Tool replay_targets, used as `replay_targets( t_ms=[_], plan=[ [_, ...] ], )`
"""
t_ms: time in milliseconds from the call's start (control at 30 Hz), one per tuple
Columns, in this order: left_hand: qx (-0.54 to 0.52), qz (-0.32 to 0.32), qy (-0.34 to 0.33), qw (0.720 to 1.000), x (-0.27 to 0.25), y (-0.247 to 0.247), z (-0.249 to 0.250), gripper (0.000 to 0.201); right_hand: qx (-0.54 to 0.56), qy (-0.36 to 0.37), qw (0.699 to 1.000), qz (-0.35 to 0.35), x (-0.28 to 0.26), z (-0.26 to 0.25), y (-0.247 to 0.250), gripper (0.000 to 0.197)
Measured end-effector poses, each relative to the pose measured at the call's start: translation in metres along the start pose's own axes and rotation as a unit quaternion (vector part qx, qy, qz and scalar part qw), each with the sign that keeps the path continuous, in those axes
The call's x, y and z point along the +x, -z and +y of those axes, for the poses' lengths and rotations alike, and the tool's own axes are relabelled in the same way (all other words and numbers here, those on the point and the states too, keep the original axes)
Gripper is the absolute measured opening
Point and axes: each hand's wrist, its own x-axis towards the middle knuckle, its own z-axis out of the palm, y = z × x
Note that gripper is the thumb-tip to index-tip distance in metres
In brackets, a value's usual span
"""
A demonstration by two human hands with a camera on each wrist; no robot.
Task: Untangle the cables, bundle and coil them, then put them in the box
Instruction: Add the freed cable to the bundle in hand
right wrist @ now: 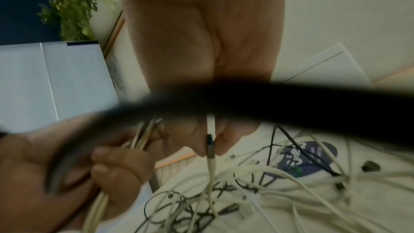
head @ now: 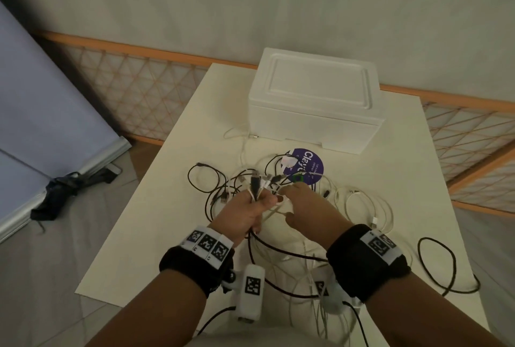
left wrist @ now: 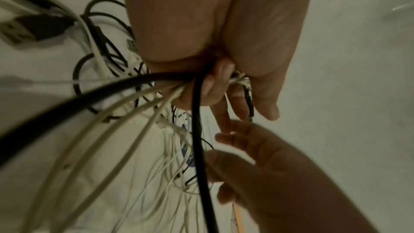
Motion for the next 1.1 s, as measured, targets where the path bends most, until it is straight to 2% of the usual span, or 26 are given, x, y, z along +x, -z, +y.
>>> replay_targets(
  t_ms=[100,200,333,400,500,600,700,733,800,867,967,1100],
  plan=[
    [0.015,-0.015,0.014,1.000,0.003,-0.009,-0.004,0.008,0.030,0.026,0.998,0.055,-0.001,-0.007,0.012,0.042],
    [-0.037,-0.009,0.029,0.999,0.006,-0.014,-0.005,0.006,0.083,0.041,0.989,0.117,-0.002,-0.016,0.028,0.027],
    [-0.027,-0.021,-0.012,0.999,0.009,-0.014,0.004,0.008,0.146,0.014,0.974,0.171,0.002,-0.019,0.042,0.020],
    [0.000,-0.011,-0.034,0.999,0.012,-0.012,0.008,0.016,0.191,-0.006,0.966,0.172,0.003,-0.018,0.043,0.021],
    [0.020,0.047,-0.069,0.996,0.014,-0.009,0.010,0.034,0.298,-0.040,0.936,0.182,0.004,-0.014,0.044,0.025],
    [0.004,0.064,-0.079,0.995,0.013,-0.008,0.012,0.040,0.233,-0.041,0.960,0.151,0.005,-0.015,0.039,0.010],
    [0.016,0.049,-0.063,0.997,0.013,-0.011,0.011,0.051,0.219,-0.039,0.970,0.095,0.010,-0.021,0.029,0.017],
    [-0.001,0.039,-0.056,0.998,0.013,-0.011,0.010,0.050,0.216,-0.039,0.971,0.092,0.012,-0.022,0.029,0.018],
    [-0.038,0.001,-0.052,0.998,0.013,-0.007,0.009,0.033,0.204,-0.038,0.974,0.087,0.013,-0.024,0.031,0.018],
    [-0.011,-0.032,-0.052,0.998,0.013,-0.004,0.009,0.021,0.184,-0.037,0.978,0.089,0.012,-0.023,0.036,0.013],
    [0.033,-0.042,-0.054,0.997,0.011,-0.005,0.009,0.022,0.195,-0.030,0.974,0.110,0.013,-0.024,0.040,0.009],
    [0.038,-0.017,-0.073,0.996,0.010,-0.004,0.012,0.033,0.293,-0.037,0.941,0.168,0.017,-0.029,0.041,0.007]
  ],
)
